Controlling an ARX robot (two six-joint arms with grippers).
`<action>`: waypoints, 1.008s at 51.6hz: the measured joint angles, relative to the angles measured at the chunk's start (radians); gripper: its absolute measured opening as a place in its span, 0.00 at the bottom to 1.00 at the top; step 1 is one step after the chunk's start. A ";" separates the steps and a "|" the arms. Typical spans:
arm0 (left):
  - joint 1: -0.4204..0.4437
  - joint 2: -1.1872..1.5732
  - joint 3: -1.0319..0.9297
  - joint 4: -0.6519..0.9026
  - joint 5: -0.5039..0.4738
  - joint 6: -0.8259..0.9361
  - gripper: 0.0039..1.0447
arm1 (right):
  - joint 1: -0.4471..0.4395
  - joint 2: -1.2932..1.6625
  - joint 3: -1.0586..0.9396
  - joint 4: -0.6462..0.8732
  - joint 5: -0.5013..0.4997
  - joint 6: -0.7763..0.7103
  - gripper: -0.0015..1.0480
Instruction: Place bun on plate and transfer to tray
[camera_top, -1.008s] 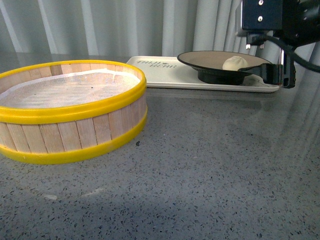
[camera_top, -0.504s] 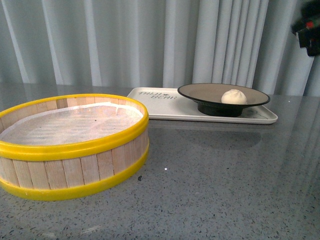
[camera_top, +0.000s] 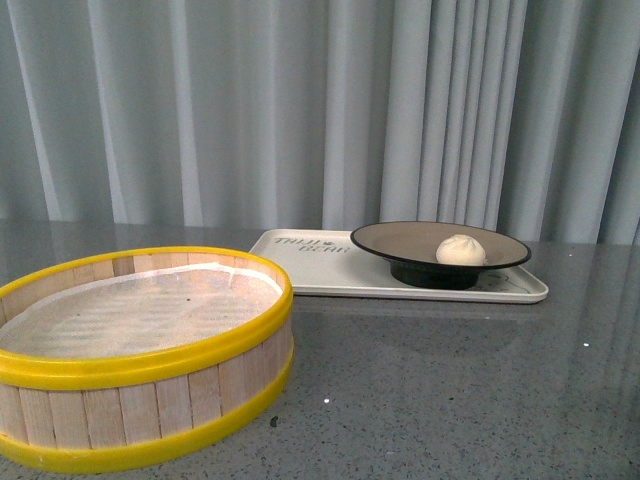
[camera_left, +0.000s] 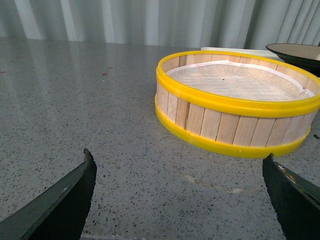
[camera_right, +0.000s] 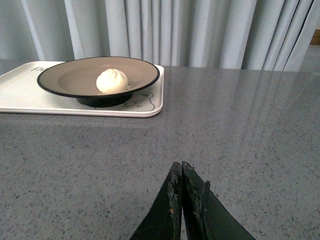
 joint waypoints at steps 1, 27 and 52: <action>0.000 0.000 0.000 0.000 0.000 0.000 0.94 | 0.000 -0.016 -0.017 0.002 -0.001 0.000 0.02; 0.000 0.000 0.000 0.000 0.000 0.000 0.94 | 0.000 -0.326 -0.223 -0.105 -0.004 0.002 0.02; 0.000 0.000 0.000 0.000 0.000 0.000 0.94 | 0.000 -0.561 -0.297 -0.251 -0.004 0.002 0.02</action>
